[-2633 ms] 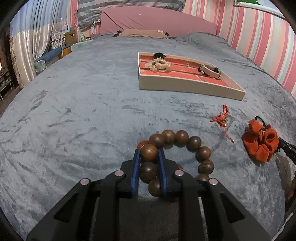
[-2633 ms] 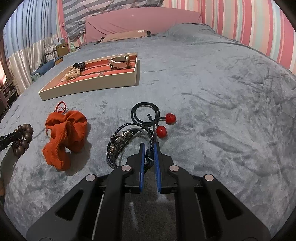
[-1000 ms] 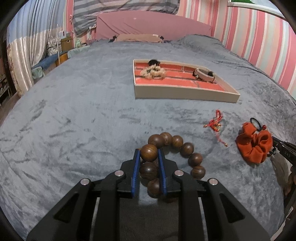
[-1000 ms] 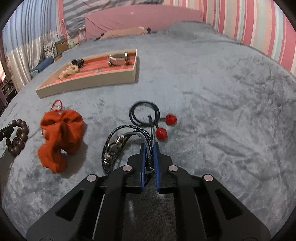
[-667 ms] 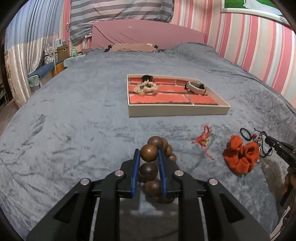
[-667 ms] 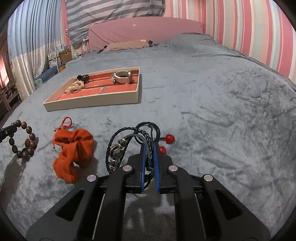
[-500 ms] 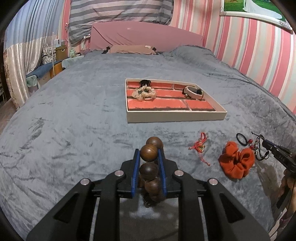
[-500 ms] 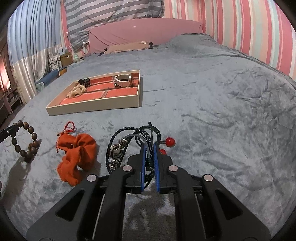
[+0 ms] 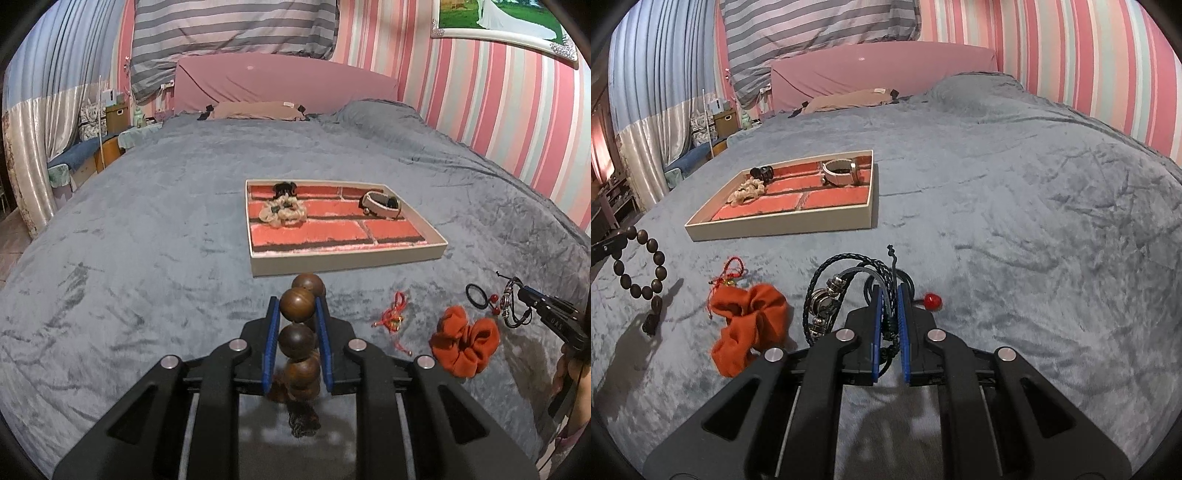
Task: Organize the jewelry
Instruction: 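Carry both bracelets into the tray and open both tools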
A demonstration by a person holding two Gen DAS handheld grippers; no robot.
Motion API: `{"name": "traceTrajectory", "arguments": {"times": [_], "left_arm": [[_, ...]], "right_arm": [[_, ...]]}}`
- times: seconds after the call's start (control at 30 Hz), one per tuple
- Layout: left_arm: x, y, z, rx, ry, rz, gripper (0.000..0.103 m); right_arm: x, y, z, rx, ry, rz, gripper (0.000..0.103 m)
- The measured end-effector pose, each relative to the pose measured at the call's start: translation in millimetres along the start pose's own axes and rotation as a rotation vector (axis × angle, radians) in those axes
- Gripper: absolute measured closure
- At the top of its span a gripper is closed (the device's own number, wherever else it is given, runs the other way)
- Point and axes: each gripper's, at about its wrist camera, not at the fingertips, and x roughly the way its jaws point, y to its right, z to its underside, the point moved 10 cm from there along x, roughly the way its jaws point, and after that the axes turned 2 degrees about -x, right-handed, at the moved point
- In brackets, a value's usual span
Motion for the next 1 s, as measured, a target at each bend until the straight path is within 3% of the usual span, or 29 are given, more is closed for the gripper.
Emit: {"name": "traceTrajectory", "arguments": {"times": [0.43, 0.73, 1.0], "left_arm": [[33, 19, -60, 0.046, 0.017, -0.012, 0.083], [113, 20, -109, -0.010, -0.046, -0.029, 0.083], [197, -3, -112, -0.090, -0.160, -0.068, 0.083]], "right_arm": [[31, -25, -71, -0.057, 0.018, -0.020, 0.094], [108, -52, -125, -0.084, -0.044, -0.042, 0.094], [177, -61, -137, -0.098, -0.126, -0.024, 0.094]]}}
